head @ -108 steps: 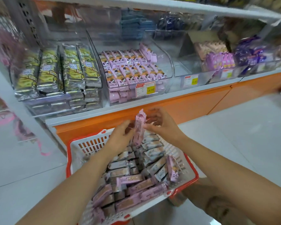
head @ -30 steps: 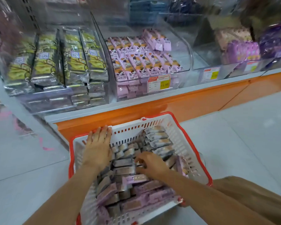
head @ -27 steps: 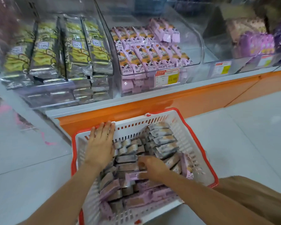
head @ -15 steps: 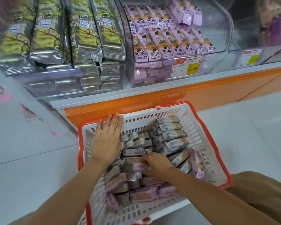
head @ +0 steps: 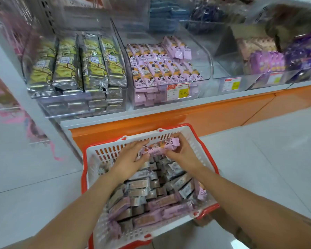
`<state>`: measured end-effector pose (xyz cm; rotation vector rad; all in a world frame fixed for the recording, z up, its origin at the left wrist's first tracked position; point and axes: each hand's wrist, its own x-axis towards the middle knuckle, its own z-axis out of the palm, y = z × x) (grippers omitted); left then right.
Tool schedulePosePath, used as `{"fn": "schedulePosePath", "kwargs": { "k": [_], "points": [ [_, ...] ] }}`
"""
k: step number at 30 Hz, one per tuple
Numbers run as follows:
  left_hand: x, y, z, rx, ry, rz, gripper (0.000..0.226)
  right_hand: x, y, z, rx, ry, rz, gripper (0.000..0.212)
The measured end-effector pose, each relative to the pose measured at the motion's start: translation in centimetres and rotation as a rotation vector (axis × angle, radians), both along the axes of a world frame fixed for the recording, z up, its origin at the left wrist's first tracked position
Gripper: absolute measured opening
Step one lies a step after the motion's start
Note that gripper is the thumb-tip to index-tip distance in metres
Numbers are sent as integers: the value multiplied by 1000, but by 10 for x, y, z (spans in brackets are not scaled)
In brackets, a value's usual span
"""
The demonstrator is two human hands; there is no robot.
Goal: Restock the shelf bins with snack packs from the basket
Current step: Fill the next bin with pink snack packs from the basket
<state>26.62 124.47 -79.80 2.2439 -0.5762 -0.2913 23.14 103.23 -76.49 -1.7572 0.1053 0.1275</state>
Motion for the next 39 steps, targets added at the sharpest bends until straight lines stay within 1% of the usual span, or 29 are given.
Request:
{"fn": "schedulePosePath", "kwargs": {
  "k": [2,4,6,8,12,13,15,17,21,23,26,28,30,34,37,39],
  "points": [
    [-2,-6,18,-106,3,24,42,-3,-5,16,18,-29,-3,36],
    [-2,-9,32,-141,-35,13,37,-6,-12,31,16,-60,11,34],
    [0,-8,46,-112,-69,-11,37,-9,-19,46,-23,-116,18,34],
    [1,-7,58,-62,-117,-55,38,-10,-25,61,-119,-184,21,38],
    [6,-6,78,-9,-197,-118,60,-13,-34,85,-312,-233,148,29],
    [7,-6,84,-9,-201,-119,60,-14,-35,91,-359,-252,187,26],
    [8,-7,97,0,-218,-124,53,-13,-37,102,-426,-290,230,23],
    [9,-10,111,13,-334,-98,49,-10,-39,115,-461,-317,220,20],
    [18,-11,140,31,-768,160,44,9,-40,147,-482,-438,131,19],
    [27,-8,150,108,-869,244,45,26,-40,163,-486,-497,37,22],
    [41,-2,151,282,-859,299,55,60,-39,181,-486,-526,-106,19],
    [48,0,147,387,-830,318,61,85,-37,187,-540,-527,-183,17],
    [54,1,141,445,-844,323,62,111,-33,190,-606,-515,-242,16],
    [63,1,128,454,-928,346,57,162,-24,196,-736,-481,-312,13],
    [69,-2,121,447,-978,375,49,194,-16,193,-803,-458,-343,18],
    [71,-3,119,440,-973,388,51,213,-10,188,-832,-472,-355,19]
  ]
}}
